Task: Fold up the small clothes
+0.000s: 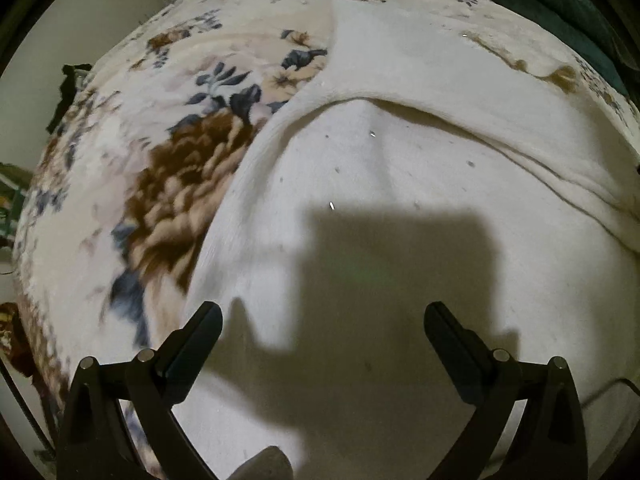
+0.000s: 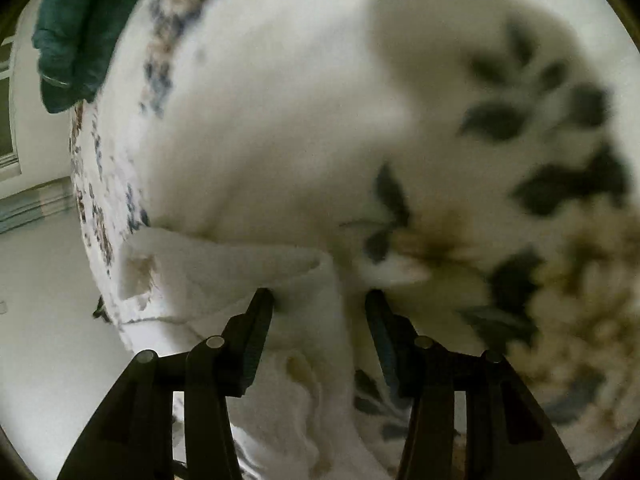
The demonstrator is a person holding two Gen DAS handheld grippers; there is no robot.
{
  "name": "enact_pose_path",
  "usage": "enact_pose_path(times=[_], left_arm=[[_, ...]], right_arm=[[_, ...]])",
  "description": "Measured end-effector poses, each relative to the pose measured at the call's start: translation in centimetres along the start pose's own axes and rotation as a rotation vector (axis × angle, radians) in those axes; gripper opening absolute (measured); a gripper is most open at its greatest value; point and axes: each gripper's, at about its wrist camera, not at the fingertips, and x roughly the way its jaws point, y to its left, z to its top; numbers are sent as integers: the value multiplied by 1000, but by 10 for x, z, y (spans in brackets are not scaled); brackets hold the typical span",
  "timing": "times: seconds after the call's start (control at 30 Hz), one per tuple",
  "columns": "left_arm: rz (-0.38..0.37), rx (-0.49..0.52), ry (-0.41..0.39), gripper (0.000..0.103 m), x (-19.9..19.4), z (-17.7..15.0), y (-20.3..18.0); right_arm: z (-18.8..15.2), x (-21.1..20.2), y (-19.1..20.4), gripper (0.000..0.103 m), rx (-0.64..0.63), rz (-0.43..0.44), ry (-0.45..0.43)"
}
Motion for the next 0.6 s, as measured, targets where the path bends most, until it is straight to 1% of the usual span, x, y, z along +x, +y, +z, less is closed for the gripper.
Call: enact_pose_path(times=[0.03, 0.07, 0.1, 0.13, 0.2, 0.23, 0.3, 0.37, 0.4, 0.43, 0.47, 0.53, 0.57, 0.6], left_arm=[[11, 3, -6, 103, -11, -7, -6], [25, 5, -10, 103, -20, -14, -11], [43, 5, -12, 103, -30, -22, -17], [51, 2, -9, 103, -38, -30, -24], [68, -3, 9, 103, -55, -50, -42], [73, -1, 18, 103, -59, -56, -51], [77, -4, 42, 103, -67, -70, -69], [72, 1, 61, 103, -73, -82, -89], [67, 9, 74, 103, -76, -88, -100], [56, 19, 82, 103, -80, -94, -111], [42, 31, 86, 103, -83, -100, -121], [2, 82, 99, 103, -92, -113, -146], [-24, 117, 104, 103, -96, -121, -161], [-48, 150, 111, 103, -98, -128, -174]], right_arm=[[-4, 0, 8, 10, -64, -5, -8], [-5, 1, 16, 10, -106, -15, -5], [-4, -2, 24, 9, -145, -61, -26], [-1, -11, 31, 9, -181, -108, -67], [11, -27, 39, 8, -213, -141, -126], [20, -30, 39, 7, -216, -146, -133], [35, -24, 41, 7, -227, -153, -112], [40, -9, 42, 8, -285, -176, -52], [42, -2, 44, 9, -306, -181, -20], [43, -5, 40, 12, -301, -174, 3], [44, -9, 35, 16, -288, -150, 37], [44, -18, 24, 36, -263, -101, 112], [41, -22, 20, 41, -270, -105, 129], [38, -32, 14, 51, -281, -117, 144]])
